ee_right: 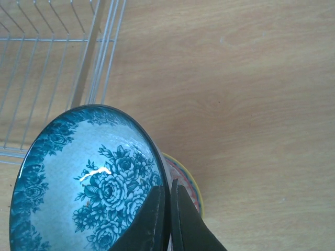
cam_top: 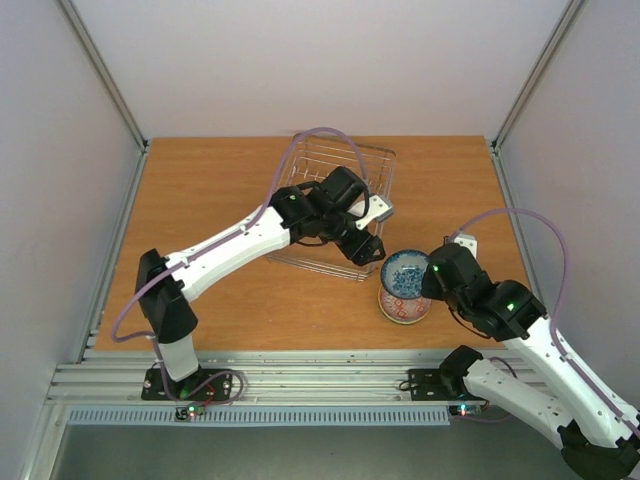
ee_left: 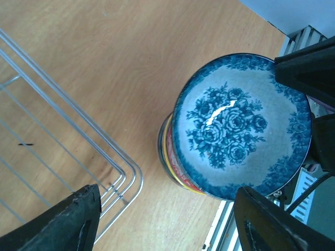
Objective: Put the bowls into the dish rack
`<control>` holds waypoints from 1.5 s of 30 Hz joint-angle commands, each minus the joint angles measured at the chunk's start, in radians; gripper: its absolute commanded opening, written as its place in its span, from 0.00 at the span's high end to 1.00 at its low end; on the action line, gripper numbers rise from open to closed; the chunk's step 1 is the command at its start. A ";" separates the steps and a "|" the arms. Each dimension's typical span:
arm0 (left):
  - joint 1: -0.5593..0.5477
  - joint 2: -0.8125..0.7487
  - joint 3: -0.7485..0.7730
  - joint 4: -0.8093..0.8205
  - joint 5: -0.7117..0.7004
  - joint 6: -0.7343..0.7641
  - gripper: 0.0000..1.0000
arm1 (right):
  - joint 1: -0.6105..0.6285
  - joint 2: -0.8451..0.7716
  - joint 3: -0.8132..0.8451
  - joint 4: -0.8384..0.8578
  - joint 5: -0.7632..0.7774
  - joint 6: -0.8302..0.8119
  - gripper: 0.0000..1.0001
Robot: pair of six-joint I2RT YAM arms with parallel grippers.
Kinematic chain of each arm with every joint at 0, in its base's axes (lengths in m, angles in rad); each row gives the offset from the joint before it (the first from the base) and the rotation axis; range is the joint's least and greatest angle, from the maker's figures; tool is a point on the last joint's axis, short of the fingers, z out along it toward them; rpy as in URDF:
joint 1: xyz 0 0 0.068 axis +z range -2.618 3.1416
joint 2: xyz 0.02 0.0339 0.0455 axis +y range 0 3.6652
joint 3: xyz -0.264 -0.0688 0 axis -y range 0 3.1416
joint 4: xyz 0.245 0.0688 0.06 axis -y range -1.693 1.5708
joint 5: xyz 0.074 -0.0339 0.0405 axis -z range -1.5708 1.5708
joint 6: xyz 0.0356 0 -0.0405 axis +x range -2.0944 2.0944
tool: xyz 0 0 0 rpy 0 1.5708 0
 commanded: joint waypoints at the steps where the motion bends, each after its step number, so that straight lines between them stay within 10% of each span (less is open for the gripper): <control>1: -0.012 0.072 0.056 -0.063 0.059 -0.023 0.30 | 0.011 0.017 0.048 0.091 -0.009 -0.044 0.99; 18: -0.007 0.153 0.074 -0.055 0.089 -0.048 0.32 | 0.091 0.057 0.122 0.119 0.028 -0.070 0.99; 21: -0.007 0.156 0.076 -0.056 0.112 -0.052 0.46 | 0.106 0.060 0.128 0.122 0.048 -0.070 0.99; 26: -0.007 0.155 0.073 -0.061 0.123 -0.048 0.99 | 0.115 0.071 0.133 0.123 0.067 -0.075 0.99; 32: 0.003 0.143 0.045 -0.041 0.187 -0.034 1.00 | 0.117 0.075 0.127 0.126 0.069 -0.078 0.99; 45: 0.204 -0.002 -0.196 0.213 0.492 -0.017 0.99 | 0.116 0.002 0.103 0.302 -0.191 -0.142 0.32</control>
